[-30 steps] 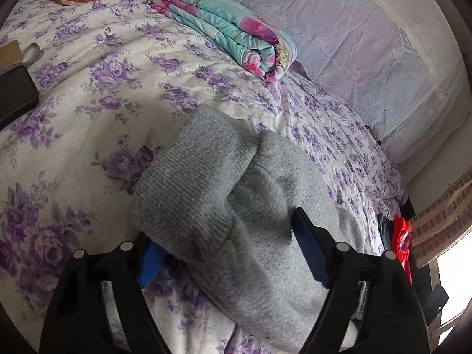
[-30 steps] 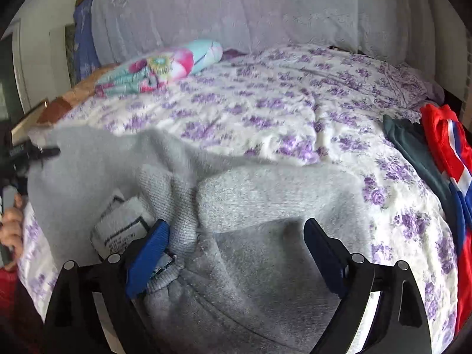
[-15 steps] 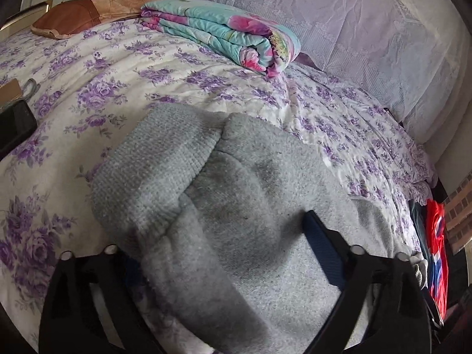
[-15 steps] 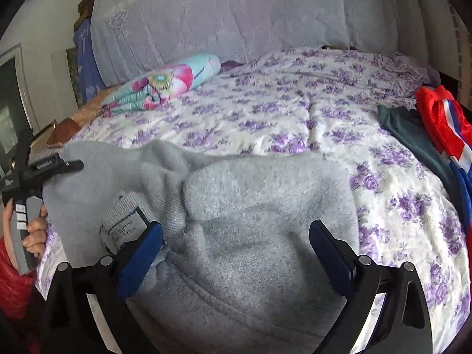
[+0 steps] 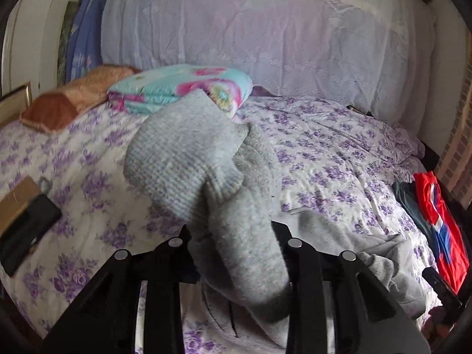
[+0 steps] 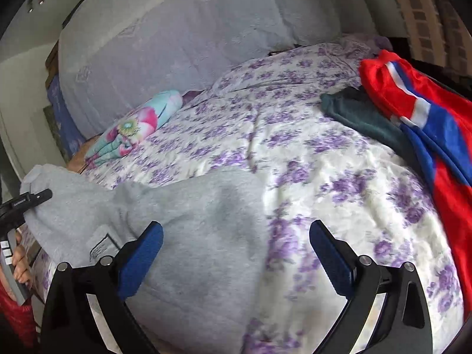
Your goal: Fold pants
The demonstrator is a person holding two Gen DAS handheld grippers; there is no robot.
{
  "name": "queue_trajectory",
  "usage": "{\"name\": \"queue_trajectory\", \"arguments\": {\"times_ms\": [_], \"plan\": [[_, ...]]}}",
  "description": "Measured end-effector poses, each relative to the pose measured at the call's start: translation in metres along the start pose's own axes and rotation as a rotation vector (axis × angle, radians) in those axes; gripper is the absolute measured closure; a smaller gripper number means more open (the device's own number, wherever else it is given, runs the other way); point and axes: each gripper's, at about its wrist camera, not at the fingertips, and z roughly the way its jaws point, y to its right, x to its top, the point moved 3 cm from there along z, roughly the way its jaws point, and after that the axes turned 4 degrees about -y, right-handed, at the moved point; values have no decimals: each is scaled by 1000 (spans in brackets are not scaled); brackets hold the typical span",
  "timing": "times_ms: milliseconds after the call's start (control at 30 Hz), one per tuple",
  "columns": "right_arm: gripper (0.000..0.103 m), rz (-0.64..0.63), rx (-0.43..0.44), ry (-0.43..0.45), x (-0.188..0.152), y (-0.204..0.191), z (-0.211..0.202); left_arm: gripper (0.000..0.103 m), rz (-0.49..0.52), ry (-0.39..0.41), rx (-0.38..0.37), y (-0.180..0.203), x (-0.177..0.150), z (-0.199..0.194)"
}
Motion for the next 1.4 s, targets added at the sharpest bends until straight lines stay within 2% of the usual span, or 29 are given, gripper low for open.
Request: {"name": "queue_trajectory", "arguments": {"times_ms": [133, 200, 233, 300, 333, 400, 467, 533, 567, 600, 633, 700, 767, 867, 967, 1067, 1133, 1200, 1267, 1300, 1333, 1400], "plan": [[3, 192, 19, 54, -8, 45, -14, 74, 235, 82, -64, 97, 6, -27], [4, 258, 74, 70, -13, 59, -14, 74, 347, 96, -116, 153, -5, -31], [4, 271, 95, 85, -13, 61, -16, 73, 409, 89, -140, 180, -16, -28], [4, 266, 96, 107, -13, 62, -19, 54, 575, 32, -134, 229, -48, -13], [4, 263, 95, 108, -13, 61, -18, 53, 648, -9, -119, 246, -66, -3], [4, 264, 103, 109, -14, 62, -17, 53, 706, -65, -99, 255, -93, 10], [4, 267, 113, 116, -14, 63, -18, 52, 700, -46, -83, 245, -103, 6], [4, 266, 111, 109, -13, 63, -15, 47, 676, -40, -105, 233, -100, -7], [4, 262, 107, 107, -12, 62, -13, 35, 665, -47, -138, 226, -97, -13], [4, 259, 101, 104, -12, 61, -13, 15, 661, -55, -173, 223, -95, -18], [4, 254, 100, 103, -12, 60, -13, 4, 651, -54, -222, 221, -94, -24], [4, 247, 105, 106, -11, 59, -12, 5, 623, -20, -301, 220, -95, -36], [4, 253, 122, 117, -12, 60, -14, 5, 636, -1, -337, 226, -99, -43], [4, 258, 142, 142, -13, 61, -20, 5, 604, 44, -291, 221, -94, -47], [4, 214, 133, 140, -10, 50, -26, 5, 514, 18, -238, 192, -74, -36], [4, 85, 125, 175, 8, 18, -36, 5, 387, -37, -159, 155, -48, -16], [4, 14, 159, 212, 24, -9, -46, 5, 329, -67, -164, 142, -38, -6], [4, -56, 176, 219, 38, -34, -50, 5, 350, -113, -180, 146, -42, 7], [4, -132, 143, 207, 46, -56, -45, 5, 420, -169, -209, 164, -61, 19], [4, -180, 93, 179, 47, -64, -37, 5, 472, -198, -228, 177, -76, 24], [4, -233, 30, 132, 43, -69, -27, 5, 512, -198, -211, 186, -91, 26], [4, -330, -111, -5, 25, -64, 4, 5, 574, -157, -165, 200, -118, 28]]}}
